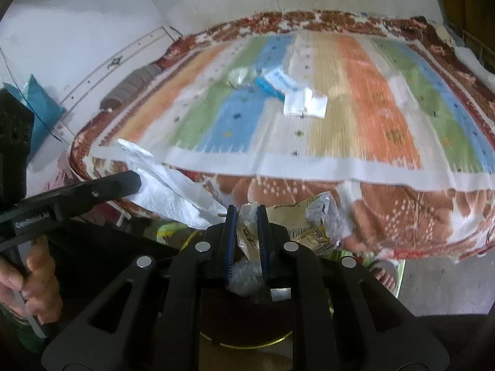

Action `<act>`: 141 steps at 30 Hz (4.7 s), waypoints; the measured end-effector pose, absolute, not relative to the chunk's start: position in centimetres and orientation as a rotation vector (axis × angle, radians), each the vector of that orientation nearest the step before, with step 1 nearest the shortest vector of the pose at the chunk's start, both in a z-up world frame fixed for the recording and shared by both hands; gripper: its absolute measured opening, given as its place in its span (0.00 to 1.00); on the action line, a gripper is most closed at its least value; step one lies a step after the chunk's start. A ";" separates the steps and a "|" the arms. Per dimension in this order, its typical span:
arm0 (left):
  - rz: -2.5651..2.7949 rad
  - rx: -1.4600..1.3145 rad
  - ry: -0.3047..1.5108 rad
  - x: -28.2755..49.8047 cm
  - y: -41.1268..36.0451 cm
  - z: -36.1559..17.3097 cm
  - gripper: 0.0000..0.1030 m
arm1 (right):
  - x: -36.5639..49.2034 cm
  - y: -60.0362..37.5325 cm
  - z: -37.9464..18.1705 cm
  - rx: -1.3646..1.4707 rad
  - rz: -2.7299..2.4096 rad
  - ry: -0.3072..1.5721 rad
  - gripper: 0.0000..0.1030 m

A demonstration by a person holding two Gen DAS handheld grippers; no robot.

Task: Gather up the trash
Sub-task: 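Open both tools over the bin to drop the tissue and wrapper, then move both open tools back to the remaining trash on the sheet, then grasp the blue-and-white mask package with the left tool while the right tool grasps the white napkin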

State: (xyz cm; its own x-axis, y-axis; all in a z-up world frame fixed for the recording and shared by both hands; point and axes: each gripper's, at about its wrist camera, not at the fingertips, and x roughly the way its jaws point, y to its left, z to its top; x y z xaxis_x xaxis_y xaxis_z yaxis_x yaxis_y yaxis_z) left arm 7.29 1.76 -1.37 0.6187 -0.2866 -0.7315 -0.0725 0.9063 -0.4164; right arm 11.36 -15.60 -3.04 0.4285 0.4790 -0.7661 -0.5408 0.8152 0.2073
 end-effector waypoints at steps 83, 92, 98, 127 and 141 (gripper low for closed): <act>0.269 -0.372 0.861 16.6 11.3 0.7 0.94 | 22.9 -11.6 -0.1 -0.231 0.514 0.789 0.91; 0.206 -0.380 0.846 21.0 13.1 0.4 0.94 | 27.0 -10.3 -1.5 -0.208 0.506 0.844 0.91; 0.205 -0.479 0.841 23.3 15.7 -0.9 0.94 | 29.7 -9.6 -2.7 -0.188 0.506 0.869 0.91; 0.050 -0.566 0.946 32.8 17.2 -9.2 0.93 | 39.7 -5.9 -10.1 -0.241 0.486 1.026 0.76; -0.040 -0.588 0.992 36.9 16.7 -13.1 0.80 | 41.3 -6.0 -12.4 -0.223 0.500 1.106 0.45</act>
